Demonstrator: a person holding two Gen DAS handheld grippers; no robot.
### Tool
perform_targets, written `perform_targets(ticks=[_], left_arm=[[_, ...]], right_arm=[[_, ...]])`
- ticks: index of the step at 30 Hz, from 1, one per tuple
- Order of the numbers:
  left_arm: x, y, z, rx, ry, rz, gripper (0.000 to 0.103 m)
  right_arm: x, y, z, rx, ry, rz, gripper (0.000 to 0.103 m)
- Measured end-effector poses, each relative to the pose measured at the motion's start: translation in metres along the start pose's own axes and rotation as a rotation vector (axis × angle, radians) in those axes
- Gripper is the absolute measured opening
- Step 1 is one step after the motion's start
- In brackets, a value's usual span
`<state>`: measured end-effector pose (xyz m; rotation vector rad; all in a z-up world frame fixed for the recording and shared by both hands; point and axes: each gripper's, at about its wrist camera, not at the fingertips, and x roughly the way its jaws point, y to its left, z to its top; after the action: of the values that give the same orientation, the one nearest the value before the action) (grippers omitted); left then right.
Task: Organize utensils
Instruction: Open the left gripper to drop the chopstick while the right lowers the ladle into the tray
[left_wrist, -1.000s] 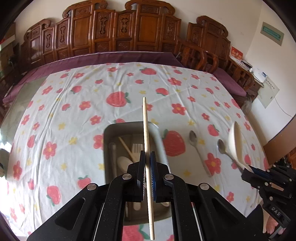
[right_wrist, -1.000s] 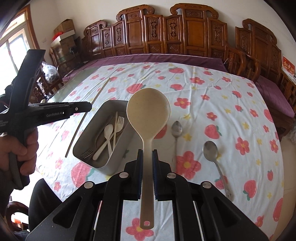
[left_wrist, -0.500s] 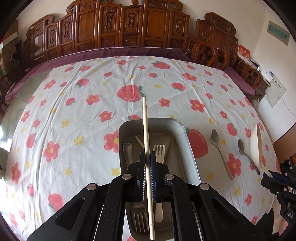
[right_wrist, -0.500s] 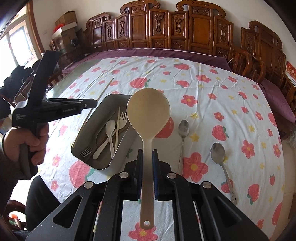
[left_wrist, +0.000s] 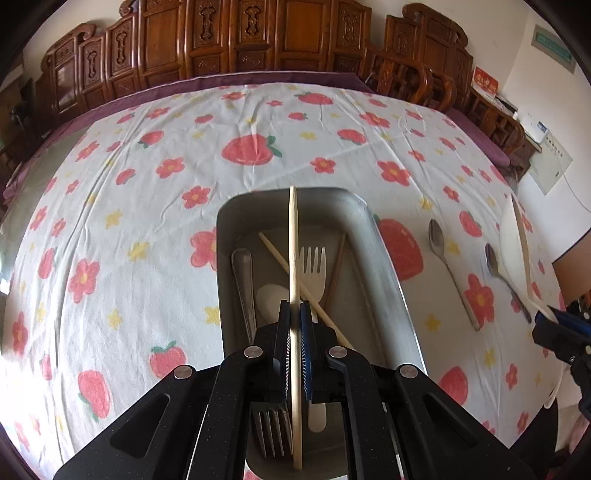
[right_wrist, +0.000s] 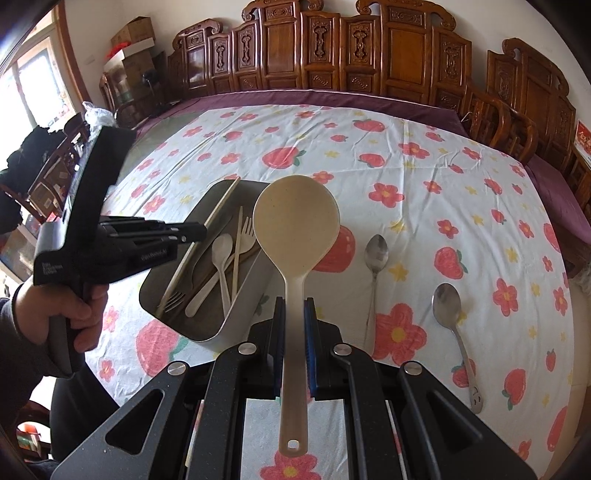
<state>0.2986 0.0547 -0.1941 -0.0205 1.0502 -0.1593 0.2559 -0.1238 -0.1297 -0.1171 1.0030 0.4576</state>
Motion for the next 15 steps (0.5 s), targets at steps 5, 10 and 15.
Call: perform_targets(ticks=[5,10,15], left_arm=[[-0.009,0.004,-0.005,-0.003,-0.015,0.000,0.005],[-0.026,0.011,-0.012,-0.008,-0.036,-0.012,0.005],[-0.045,0.019,-0.025,0.003,-0.062,0.001,0.005]], right_arm=[[0.002,0.010,0.005,-0.014,0.000,0.007,0.011],[0.009,0.020,0.012,-0.015,0.002,0.024,0.011],[0.020,0.033,0.019,-0.012,0.009,0.053,0.011]])
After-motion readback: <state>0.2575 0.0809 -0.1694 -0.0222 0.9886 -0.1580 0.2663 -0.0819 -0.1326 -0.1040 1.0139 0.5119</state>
